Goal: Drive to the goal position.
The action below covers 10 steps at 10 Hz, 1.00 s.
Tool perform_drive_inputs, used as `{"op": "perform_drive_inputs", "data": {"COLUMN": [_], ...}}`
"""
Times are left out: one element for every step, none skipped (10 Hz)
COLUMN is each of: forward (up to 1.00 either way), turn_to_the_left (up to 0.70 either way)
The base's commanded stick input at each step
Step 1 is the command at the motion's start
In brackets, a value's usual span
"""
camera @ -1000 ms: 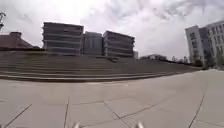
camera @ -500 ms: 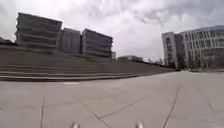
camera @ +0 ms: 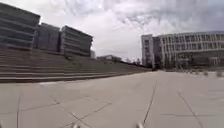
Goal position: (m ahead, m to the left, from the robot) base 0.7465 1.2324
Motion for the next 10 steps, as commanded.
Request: {"op": "perform_drive_inputs", "data": {"forward": [0.0,0.0,0.0,0.0,0.0,0.0,0.0,0.0,0.0,0.0], "turn_to_the_left": [-0.7,-0.7,-0.7,-0.7,-0.7,-0.7,-0.7,-0.7,-0.68,-0.4]}}
